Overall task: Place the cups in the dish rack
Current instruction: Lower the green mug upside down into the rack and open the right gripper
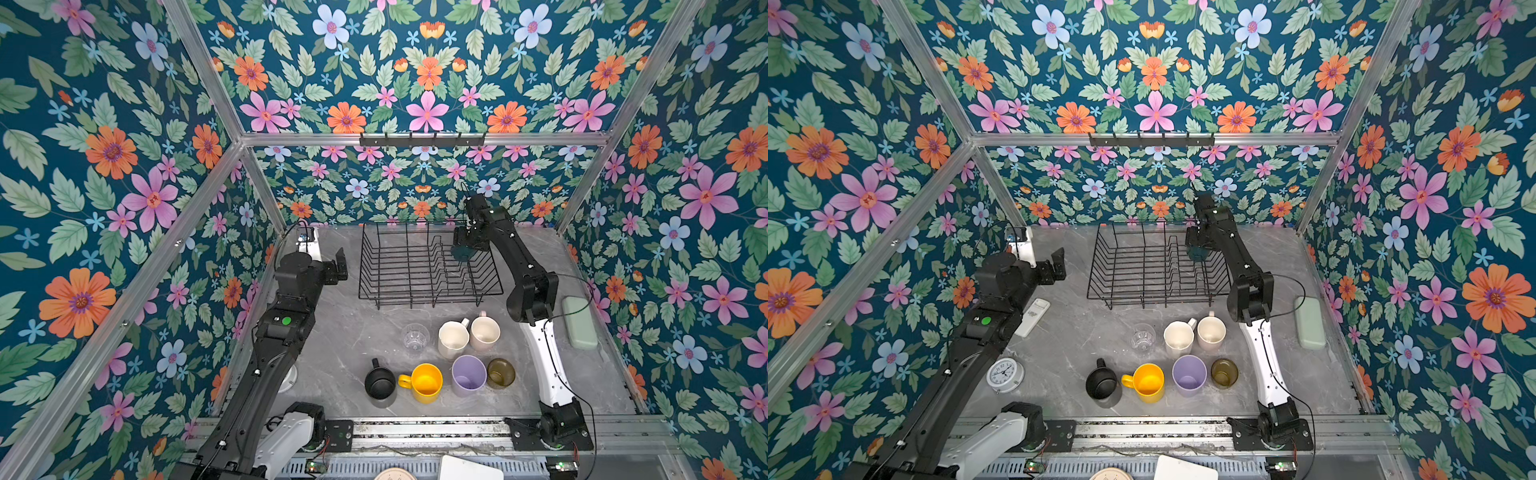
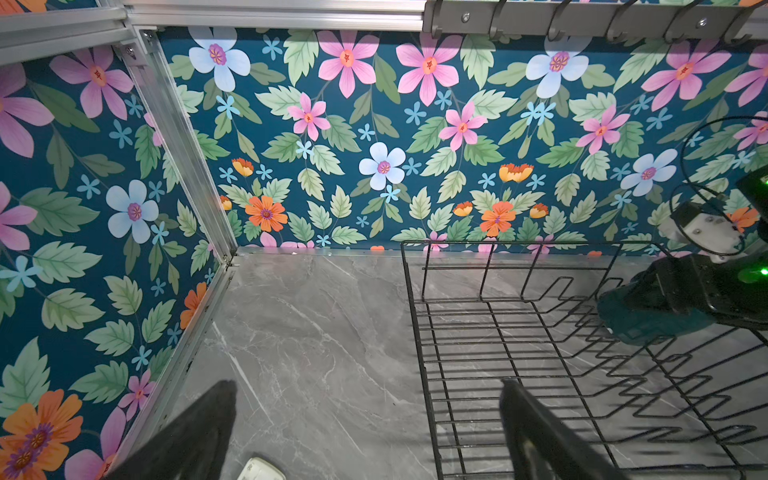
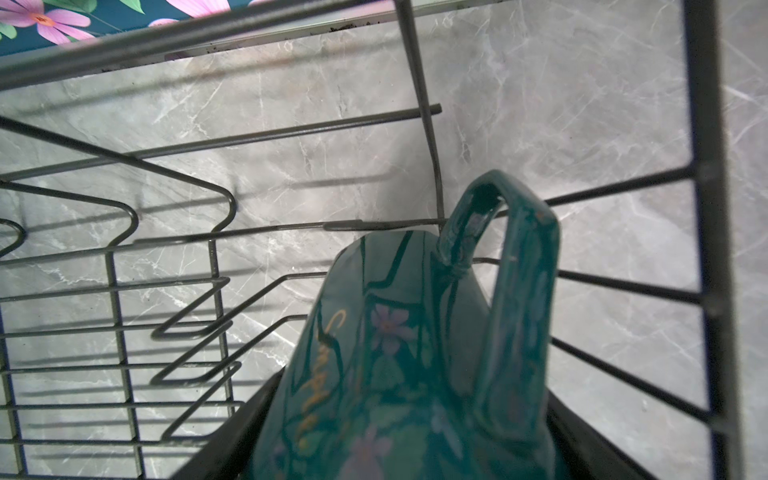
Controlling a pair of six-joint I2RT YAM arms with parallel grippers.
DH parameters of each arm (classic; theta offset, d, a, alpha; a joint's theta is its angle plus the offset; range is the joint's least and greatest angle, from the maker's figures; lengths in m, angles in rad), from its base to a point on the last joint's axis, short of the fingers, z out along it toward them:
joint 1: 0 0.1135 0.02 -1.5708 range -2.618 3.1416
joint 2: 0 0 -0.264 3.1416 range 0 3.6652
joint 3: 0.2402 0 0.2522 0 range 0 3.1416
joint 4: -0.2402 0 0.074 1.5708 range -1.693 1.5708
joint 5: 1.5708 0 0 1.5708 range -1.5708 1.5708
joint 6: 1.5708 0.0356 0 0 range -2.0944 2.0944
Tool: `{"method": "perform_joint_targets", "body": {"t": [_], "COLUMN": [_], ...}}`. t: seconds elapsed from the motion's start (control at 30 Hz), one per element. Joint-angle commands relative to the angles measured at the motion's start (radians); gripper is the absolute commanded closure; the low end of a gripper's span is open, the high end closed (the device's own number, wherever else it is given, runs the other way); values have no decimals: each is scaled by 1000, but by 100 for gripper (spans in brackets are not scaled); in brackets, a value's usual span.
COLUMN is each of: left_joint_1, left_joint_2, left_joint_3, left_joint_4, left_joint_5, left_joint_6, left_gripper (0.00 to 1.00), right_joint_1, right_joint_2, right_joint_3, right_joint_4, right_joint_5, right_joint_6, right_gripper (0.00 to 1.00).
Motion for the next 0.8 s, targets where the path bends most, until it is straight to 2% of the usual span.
{"method": "perform_joint_targets", "body": {"t": [0.0,0.23,0.4,0.53,0.77], "left_joint_1": [1,1,1,1,1], "left_joint_2": [1,3,5,7,6], "left_joint_3": [6,8,8,9,9], "left_joint_4": [-3,-5,-7,-8,-10], "left_joint_5": [3,6,10,9,9], "left_joint_6": [6,6,6,6,6], "left_gripper": [0,0,0,0,0], "right_joint_1": [2,2,2,2,1], "right_joint_2": [5,12,10,6,-1], "right_joint_3": [6,6,5,4,-4], "right_joint_4": [-5,-15,-15,-7,5], "right_joint_5": [10,0,2,-6,-10], "right_joint_6": [-14,-33,-44,-49,-50], "right_gripper": [51,31,27,18,13]}}
